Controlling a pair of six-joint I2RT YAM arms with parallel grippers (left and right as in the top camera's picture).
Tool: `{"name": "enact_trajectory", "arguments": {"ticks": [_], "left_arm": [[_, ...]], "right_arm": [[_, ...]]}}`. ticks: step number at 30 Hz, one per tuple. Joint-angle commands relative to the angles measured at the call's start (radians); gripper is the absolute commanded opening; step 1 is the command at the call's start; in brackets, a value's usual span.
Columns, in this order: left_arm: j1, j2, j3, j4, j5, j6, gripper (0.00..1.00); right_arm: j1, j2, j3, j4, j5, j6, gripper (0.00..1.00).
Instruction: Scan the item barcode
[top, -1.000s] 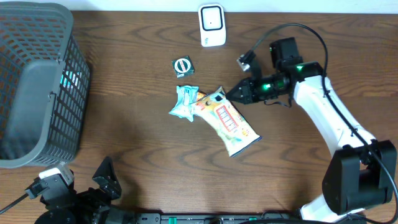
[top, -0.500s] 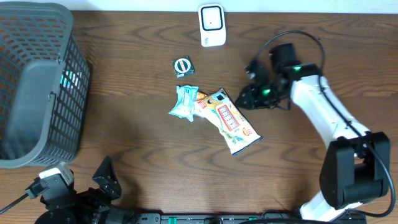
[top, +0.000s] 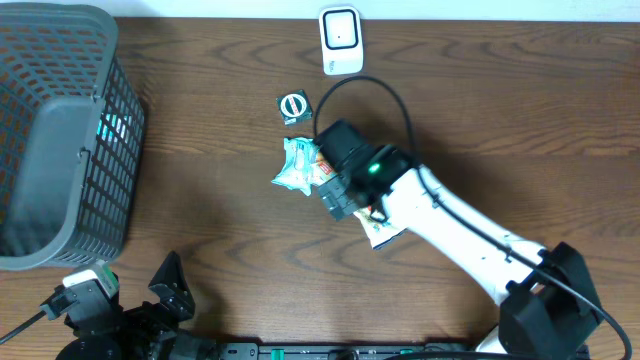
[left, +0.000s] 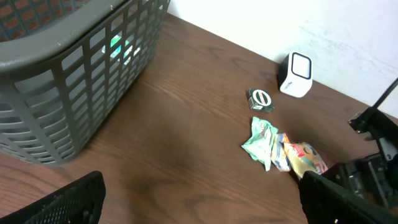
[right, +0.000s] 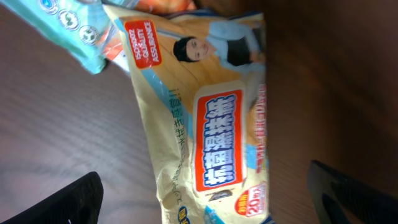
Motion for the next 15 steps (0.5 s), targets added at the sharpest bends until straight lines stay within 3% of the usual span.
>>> {"name": "enact_trajectory", "arguments": {"ticks": [1,8,15], "left_arm": [[0.004,-0.002,-0.005,0.001,-0.017,-0.01,0.98],[0.004,-0.002,-0.005,0.001,-0.017,-0.01,0.98],[0.004,-0.002,-0.005,0.001,-0.017,-0.01,0.98]], "right_arm": [[0.061,0.02,-0.027,0.013,0.201,0.104,0.99],[0.104,0.109,-0.128,0.131,0.367,0.101,0.99],[0.05,0.231,-0.143,0.203,0.436,0.035,0.99]]}}
